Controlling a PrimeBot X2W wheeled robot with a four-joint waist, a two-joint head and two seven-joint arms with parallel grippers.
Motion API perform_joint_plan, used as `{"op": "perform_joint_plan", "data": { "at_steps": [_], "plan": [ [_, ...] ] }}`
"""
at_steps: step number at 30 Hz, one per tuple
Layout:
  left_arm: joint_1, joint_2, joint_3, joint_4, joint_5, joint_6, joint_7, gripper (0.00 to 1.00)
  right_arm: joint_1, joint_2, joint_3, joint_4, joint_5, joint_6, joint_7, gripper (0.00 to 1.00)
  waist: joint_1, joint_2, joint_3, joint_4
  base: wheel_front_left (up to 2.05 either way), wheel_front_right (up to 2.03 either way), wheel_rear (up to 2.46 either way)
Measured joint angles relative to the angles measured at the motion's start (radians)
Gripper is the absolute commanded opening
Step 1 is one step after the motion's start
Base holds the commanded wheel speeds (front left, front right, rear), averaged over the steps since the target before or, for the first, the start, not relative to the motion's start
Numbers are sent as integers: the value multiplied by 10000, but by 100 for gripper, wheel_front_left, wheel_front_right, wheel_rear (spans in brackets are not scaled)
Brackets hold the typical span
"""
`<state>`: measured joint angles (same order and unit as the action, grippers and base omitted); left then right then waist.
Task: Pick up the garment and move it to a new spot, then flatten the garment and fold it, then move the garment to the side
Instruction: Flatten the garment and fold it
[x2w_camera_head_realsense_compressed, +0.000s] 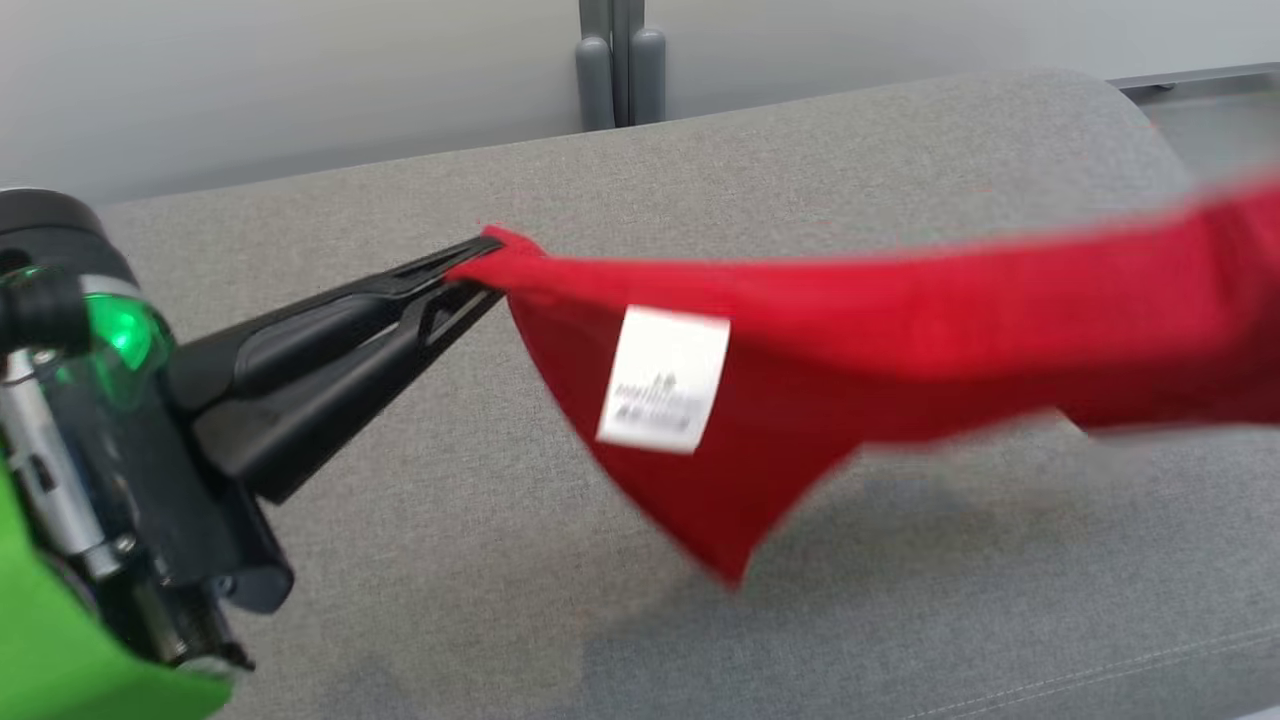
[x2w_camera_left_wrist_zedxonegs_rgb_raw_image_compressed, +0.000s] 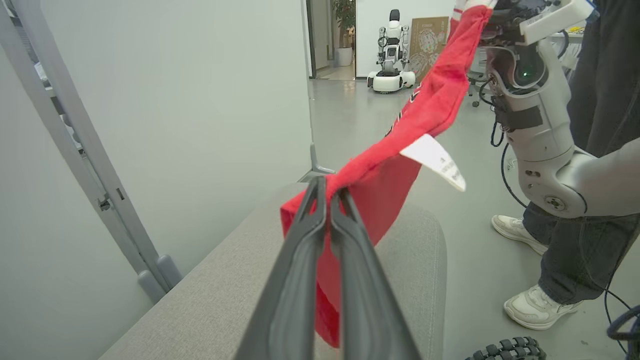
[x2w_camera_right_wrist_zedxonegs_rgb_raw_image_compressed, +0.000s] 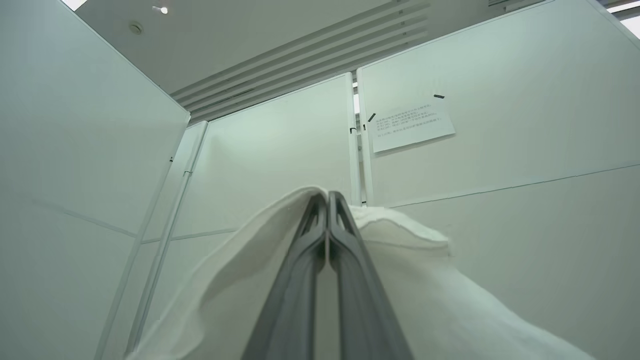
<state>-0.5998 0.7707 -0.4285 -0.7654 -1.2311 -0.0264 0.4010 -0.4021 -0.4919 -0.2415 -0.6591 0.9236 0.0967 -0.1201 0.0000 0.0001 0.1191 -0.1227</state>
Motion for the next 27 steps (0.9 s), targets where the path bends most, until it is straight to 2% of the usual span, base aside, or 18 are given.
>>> {"op": "perform_joint_plan", "data": {
  "at_steps": [3,7,9,12,15,17,19,21,22,23,24,27],
  "plan": [
    [-11,320,520,-454,-215,468,251,0,-52,-278,-98,-616,531,-104,780,0,0,0,130,-63,0,0,0],
    [-35,825,917,-81,-621,1139,773,0,-34,-686,336,-224,980,-606,2119,0,0,0,472,-114,0,0,0],
    [-34,1024,761,566,-717,1151,1133,0,-26,-780,953,336,1239,-796,2736,0,0,0,696,-123,0,0,0],
    [-29,1022,113,1881,-1087,1151,1737,0,-108,-635,2347,1358,1603,-1095,3611,0,0,0,1060,-104,0,0,0],
    [-51,825,-706,3476,-1110,1181,2247,0,-818,-10,3896,2481,1618,-1708,4326,0,0,0,1441,-38,0,0,0],
    [-481,552,-884,4564,-213,1250,2203,0,-1796,621,4642,3342,1386,-2265,4575,0,0,0,1705,29,0,0,0],
    [-1662,-188,-29,5377,1045,1329,984,0,-3301,1329,4890,4174,569,-2499,4477,0,2,0,1973,96,0,0,0],
    [-3438,-1208,1062,5848,1820,1427,-437,0,-5218,2213,4295,4537,-184,-2569,3848,0,4,0,2250,144,0,0,0],
    [-4259,-1544,1363,5925,2265,1427,-943,0,-6183,2786,3824,4543,-127,-2566,3463,0,3,0,2386,161,0,0,0],
    [-4911,-1551,1279,5833,2865,1417,-1093,0,-7021,3147,3661,4445,-121,-2516,3244,0,3,0,2523,178,0,0,0],
    [-5362,-1390,1041,5582,3544,1327,-1252,0,-7675,3214,3741,4341,-322,-2422,3129,0,3,0,2667,190,0,0,0],
    [-5583,-1275,263,5296,4449,880,-1749,0,-8265,3340,4172,4305,-813,-2291,3024,0,0,-1,3093,198,0,0,0]
  ]
}}
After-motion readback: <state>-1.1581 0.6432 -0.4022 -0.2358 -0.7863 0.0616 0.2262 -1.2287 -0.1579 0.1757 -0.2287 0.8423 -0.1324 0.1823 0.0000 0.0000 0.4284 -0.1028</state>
